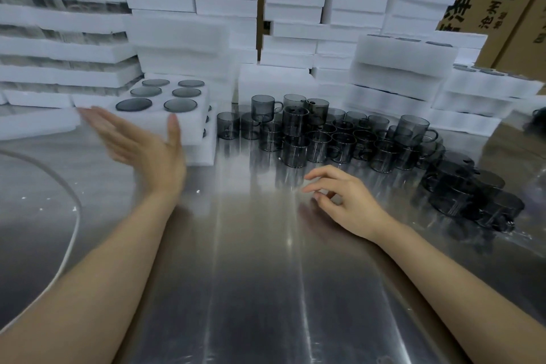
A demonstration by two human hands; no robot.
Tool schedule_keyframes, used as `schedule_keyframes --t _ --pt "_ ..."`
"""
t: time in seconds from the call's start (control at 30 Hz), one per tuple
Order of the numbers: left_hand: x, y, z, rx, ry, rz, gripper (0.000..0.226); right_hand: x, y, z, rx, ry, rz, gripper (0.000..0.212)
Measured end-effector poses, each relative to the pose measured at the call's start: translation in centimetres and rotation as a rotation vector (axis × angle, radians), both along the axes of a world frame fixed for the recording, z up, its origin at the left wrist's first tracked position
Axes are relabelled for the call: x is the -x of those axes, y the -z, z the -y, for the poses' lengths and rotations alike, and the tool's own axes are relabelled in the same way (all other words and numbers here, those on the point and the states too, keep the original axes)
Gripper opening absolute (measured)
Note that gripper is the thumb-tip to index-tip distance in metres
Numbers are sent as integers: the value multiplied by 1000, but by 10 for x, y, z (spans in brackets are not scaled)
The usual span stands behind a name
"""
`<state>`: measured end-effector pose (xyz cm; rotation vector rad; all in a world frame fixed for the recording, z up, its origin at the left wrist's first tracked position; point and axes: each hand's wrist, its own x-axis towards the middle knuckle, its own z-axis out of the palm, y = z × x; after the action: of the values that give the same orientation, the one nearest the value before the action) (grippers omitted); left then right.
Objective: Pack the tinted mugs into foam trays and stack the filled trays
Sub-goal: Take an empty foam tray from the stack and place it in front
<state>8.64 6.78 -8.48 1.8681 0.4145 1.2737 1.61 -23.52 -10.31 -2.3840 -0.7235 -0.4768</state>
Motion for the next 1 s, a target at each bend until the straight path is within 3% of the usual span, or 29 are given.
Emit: schedule_keyframes --t 0.1,0.17,0.3,0.53,0.6,0.67,0.8,0.9,1.0 --pt "7 2 42 -313 302 -3 81 -7 -6 -2 -86 58 122 30" --pt "10 5 71 -492 444 -13 54 -19 -18 -7 -177 124 218 31" --pt "5 15 86 -711 644 -70 23 -58 -51 -23 -253 233 277 30" --pt "-17 30 78 -648 672 -232 17 -160 -101 -53 188 330 91 39" --pt "-19 30 78 -639 670 -225 17 -189 -113 -64 205 353 -39 44" --pt "-20 30 77 -625 669 -228 17 -213 -122 -75 174 387 -187 62" --pt "-20 28 76 -596 663 -242 17 -244 -123 -86 331 455 -285 87" --pt "-21 29 76 -603 663 -255 17 -258 -119 -89 416 507 -370 92" --pt "-22 28 76 -602 673 -262 16 -264 -119 -92 415 541 -338 88"
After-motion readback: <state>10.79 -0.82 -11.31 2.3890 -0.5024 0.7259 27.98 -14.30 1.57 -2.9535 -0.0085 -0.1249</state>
